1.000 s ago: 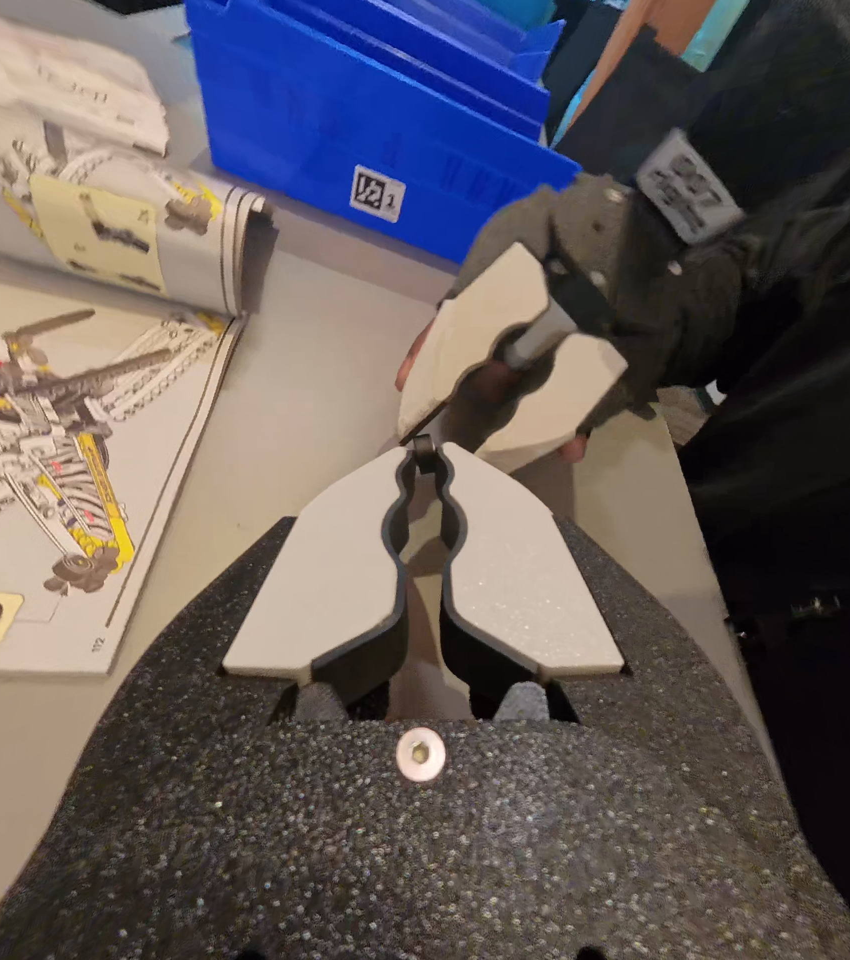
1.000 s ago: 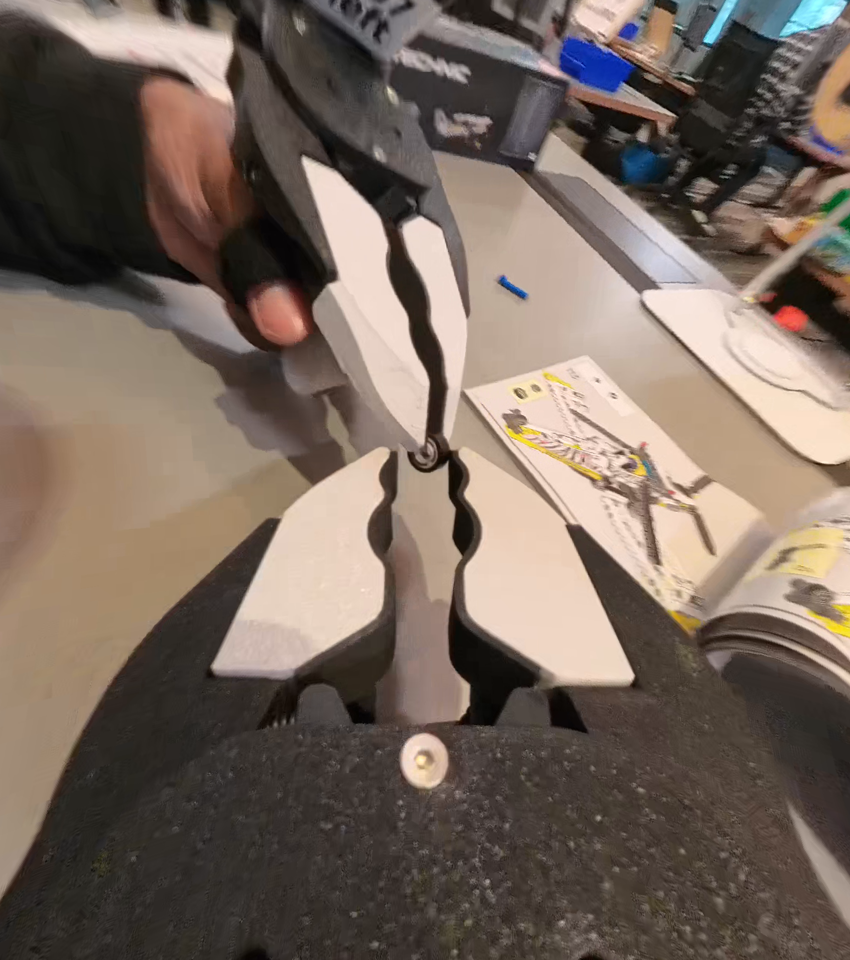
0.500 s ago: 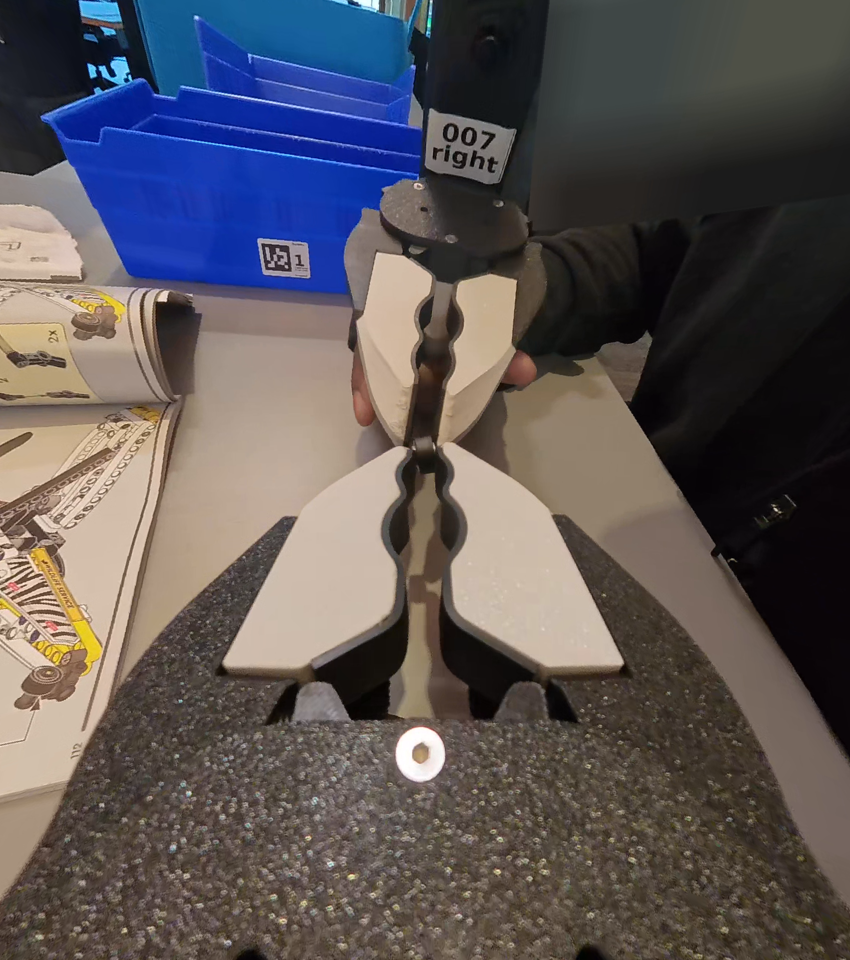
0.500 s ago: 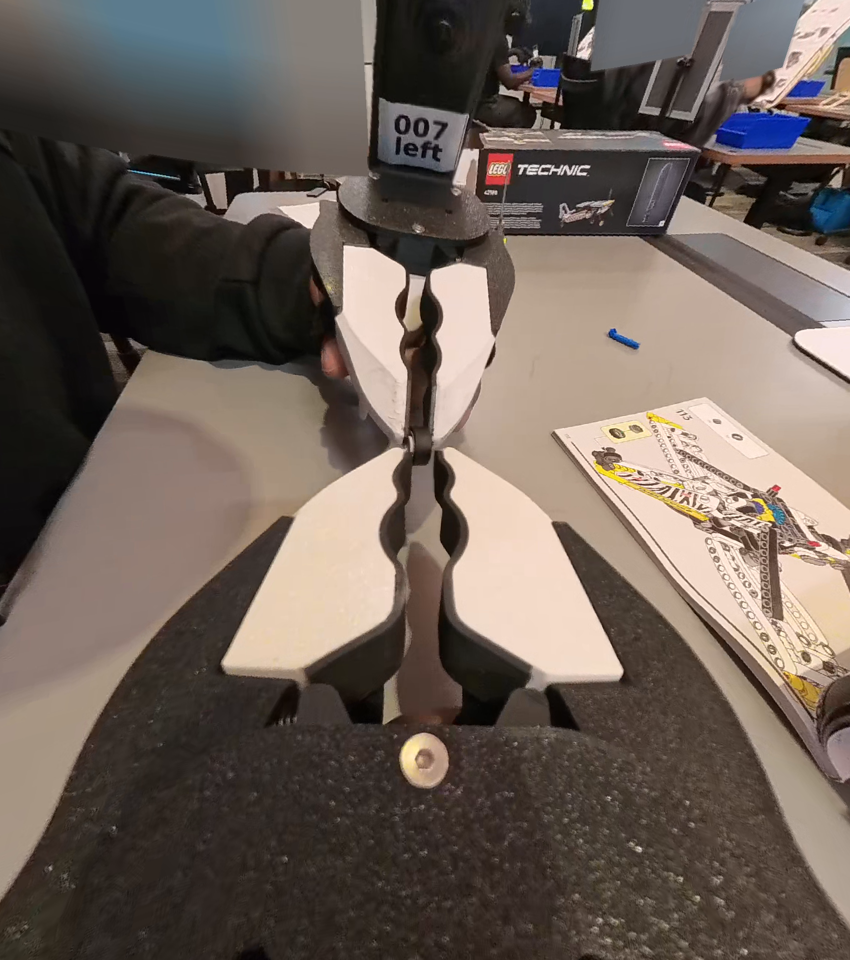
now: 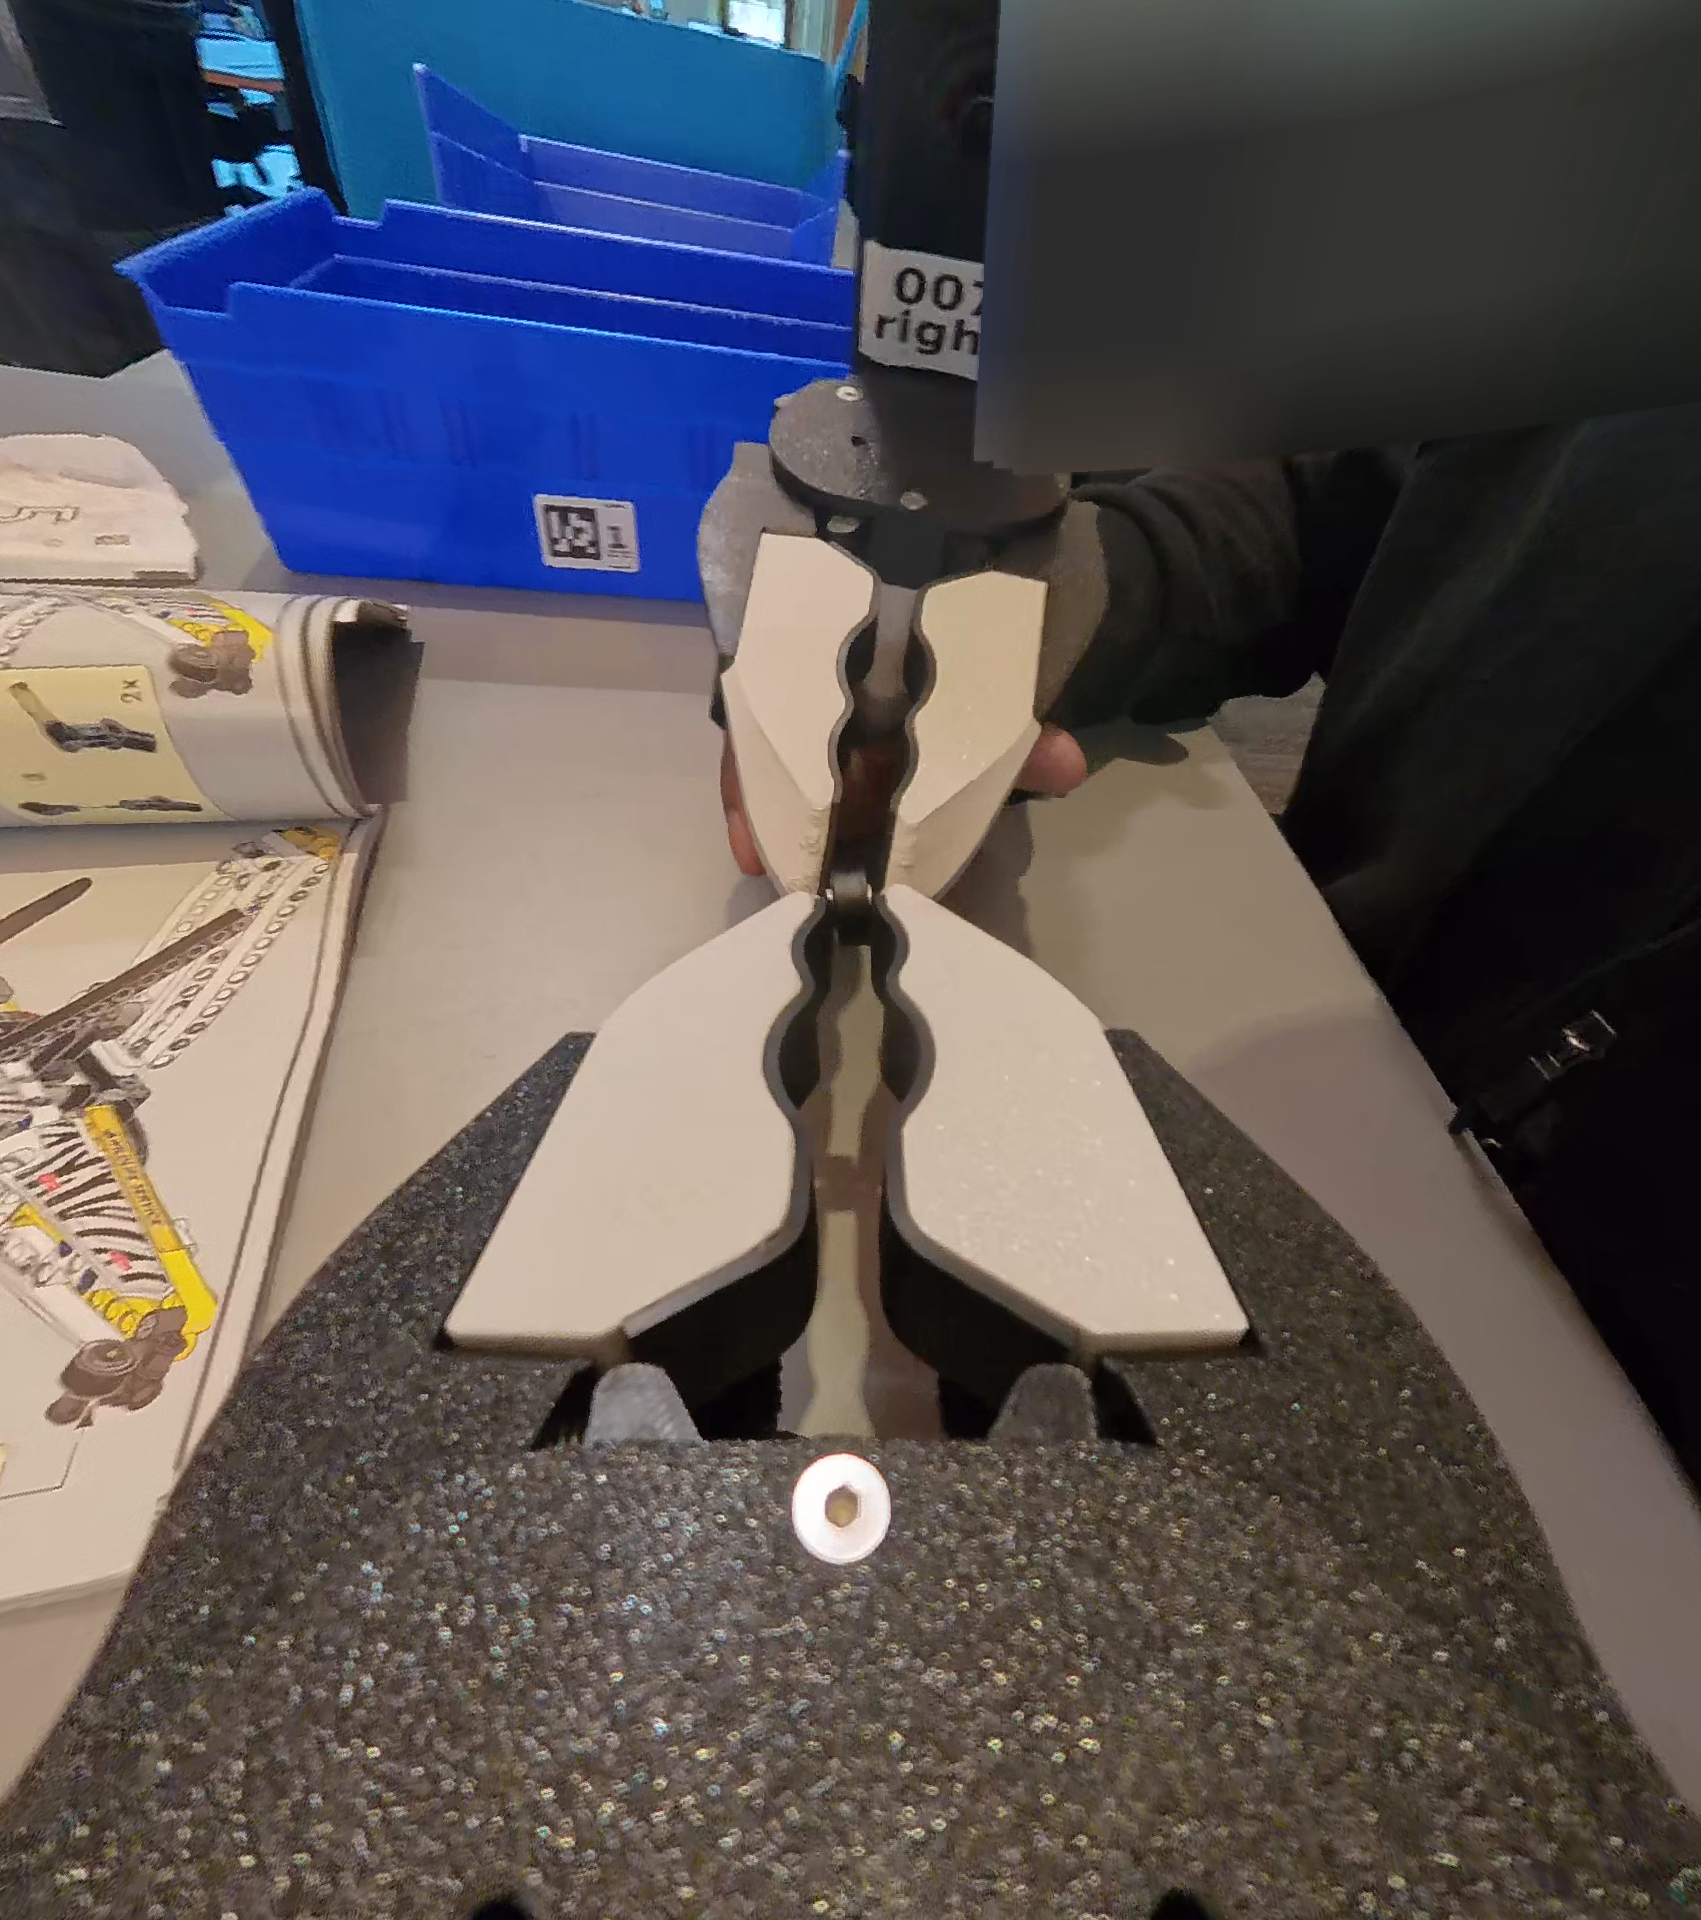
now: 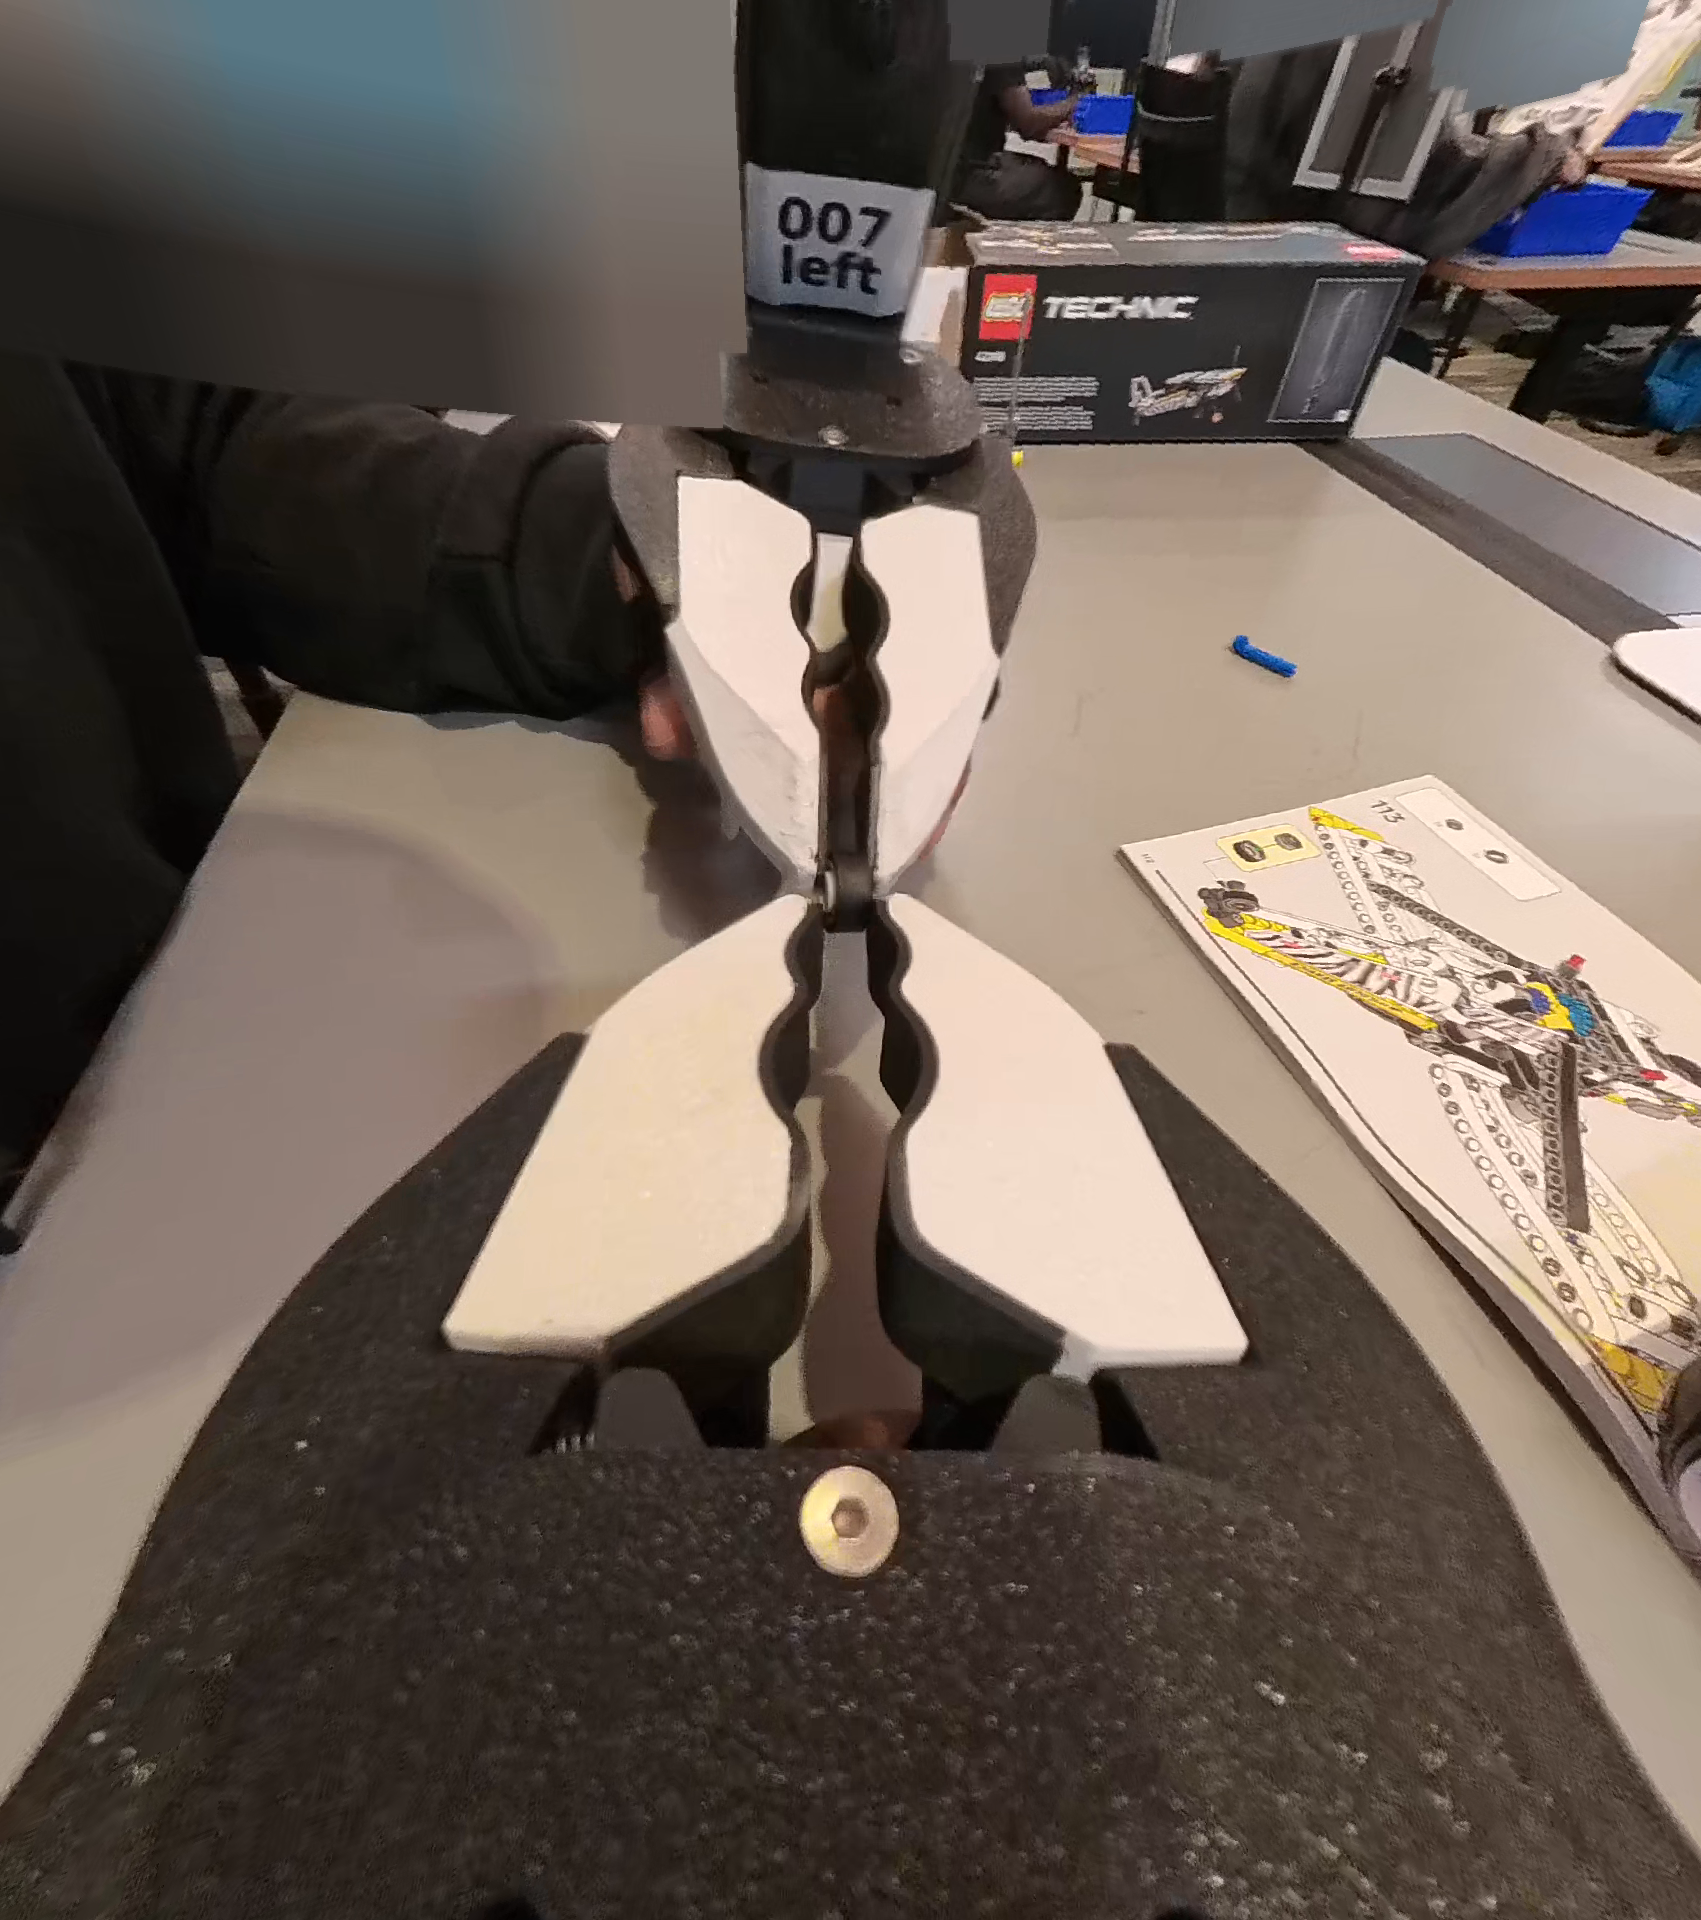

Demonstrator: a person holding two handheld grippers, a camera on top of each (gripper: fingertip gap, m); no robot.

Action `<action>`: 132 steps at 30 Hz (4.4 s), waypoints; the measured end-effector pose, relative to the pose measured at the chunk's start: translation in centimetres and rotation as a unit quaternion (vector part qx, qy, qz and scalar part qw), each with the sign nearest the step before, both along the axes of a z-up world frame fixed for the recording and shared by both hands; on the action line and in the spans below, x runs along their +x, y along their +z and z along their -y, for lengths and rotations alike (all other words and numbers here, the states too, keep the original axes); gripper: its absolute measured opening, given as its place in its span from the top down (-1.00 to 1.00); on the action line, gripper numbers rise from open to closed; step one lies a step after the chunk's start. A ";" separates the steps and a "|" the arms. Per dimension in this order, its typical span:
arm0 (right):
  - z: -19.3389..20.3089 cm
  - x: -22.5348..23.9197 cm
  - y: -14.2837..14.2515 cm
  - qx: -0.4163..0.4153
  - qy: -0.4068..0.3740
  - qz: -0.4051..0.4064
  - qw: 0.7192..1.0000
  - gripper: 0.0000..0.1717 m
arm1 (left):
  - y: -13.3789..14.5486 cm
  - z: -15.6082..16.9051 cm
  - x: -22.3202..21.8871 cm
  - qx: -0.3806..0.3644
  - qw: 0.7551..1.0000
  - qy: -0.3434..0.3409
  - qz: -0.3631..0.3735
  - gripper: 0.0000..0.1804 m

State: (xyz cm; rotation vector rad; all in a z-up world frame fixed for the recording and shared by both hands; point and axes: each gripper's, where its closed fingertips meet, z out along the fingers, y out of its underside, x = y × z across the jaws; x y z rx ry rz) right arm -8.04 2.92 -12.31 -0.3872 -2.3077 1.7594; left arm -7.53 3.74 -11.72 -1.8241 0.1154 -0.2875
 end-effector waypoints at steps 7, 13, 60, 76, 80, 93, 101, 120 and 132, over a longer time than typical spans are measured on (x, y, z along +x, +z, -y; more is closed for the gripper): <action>-1.1 -2.2 -0.4 0.036 -0.113 -0.018 0.993 0.92 | -0.3 -0.8 -2.2 -0.005 0.987 0.141 -0.079 0.92; -1.5 -2.4 0.2 0.071 -0.168 -0.094 0.979 0.94 | 0.2 -0.9 -2.5 0.017 0.961 0.222 -0.162 0.92; -2.0 -1.1 -0.6 0.176 -0.277 -0.189 0.926 0.94 | -0.6 -1.3 -1.5 -0.007 0.915 0.317 -0.249 0.93; -1.6 -0.3 -0.8 0.126 -0.259 -0.128 0.949 0.97 | -0.7 -1.4 -1.2 0.007 0.943 0.254 -0.213 0.94; -1.4 -0.1 -0.8 0.125 -0.249 -0.130 0.951 0.98 | -0.8 -1.3 -1.3 0.003 0.944 0.250 -0.216 0.97; -1.7 0.0 -2.2 0.140 -0.165 -0.100 0.971 1.00 | -1.8 -1.3 -0.9 -0.020 0.967 0.163 -0.195 0.97; -1.7 0.7 -1.5 0.125 -0.100 -0.105 0.981 0.88 | -1.4 -0.9 0.6 -0.002 0.987 0.075 -0.141 0.97; -1.8 0.2 -1.3 0.188 -0.120 -0.229 0.947 0.87 | -0.8 -1.0 0.7 0.000 0.999 0.051 -0.010 0.97; -11.6 0.9 6.0 0.225 -0.267 -0.240 0.906 0.86 | 4.7 -6.0 -1.8 0.038 0.993 0.052 0.098 0.97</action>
